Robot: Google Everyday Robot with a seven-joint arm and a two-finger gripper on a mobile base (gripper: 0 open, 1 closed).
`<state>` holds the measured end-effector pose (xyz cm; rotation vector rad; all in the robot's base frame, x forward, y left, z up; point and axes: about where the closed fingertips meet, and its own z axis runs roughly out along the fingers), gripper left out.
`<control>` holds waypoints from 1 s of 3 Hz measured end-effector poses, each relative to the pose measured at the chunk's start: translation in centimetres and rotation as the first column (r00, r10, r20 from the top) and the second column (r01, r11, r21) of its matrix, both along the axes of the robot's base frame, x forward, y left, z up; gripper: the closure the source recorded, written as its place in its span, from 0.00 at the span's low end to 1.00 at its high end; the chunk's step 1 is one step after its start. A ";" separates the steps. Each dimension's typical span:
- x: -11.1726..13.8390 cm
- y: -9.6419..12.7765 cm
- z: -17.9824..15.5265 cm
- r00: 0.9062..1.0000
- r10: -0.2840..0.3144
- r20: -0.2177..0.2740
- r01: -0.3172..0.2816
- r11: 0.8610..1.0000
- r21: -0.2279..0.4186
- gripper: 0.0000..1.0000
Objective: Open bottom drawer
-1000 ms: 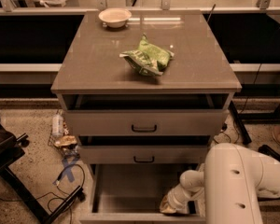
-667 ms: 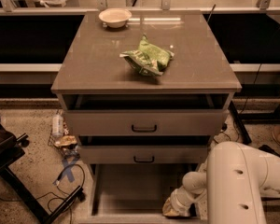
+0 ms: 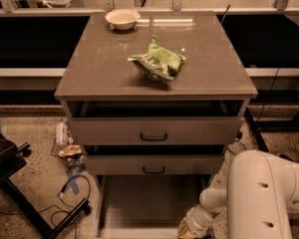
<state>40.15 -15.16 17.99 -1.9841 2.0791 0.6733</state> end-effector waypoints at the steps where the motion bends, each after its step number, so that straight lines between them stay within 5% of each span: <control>1: -0.2 0.1 -0.1 1.000 0.001 -0.004 -0.001 1.000 0.002 0.81; 3: -0.4 0.2 -0.1 1.000 0.003 -0.008 -0.002 1.000 0.003 0.35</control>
Offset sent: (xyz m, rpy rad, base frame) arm -0.0010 0.0006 -0.0006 0.0008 0.0019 0.0006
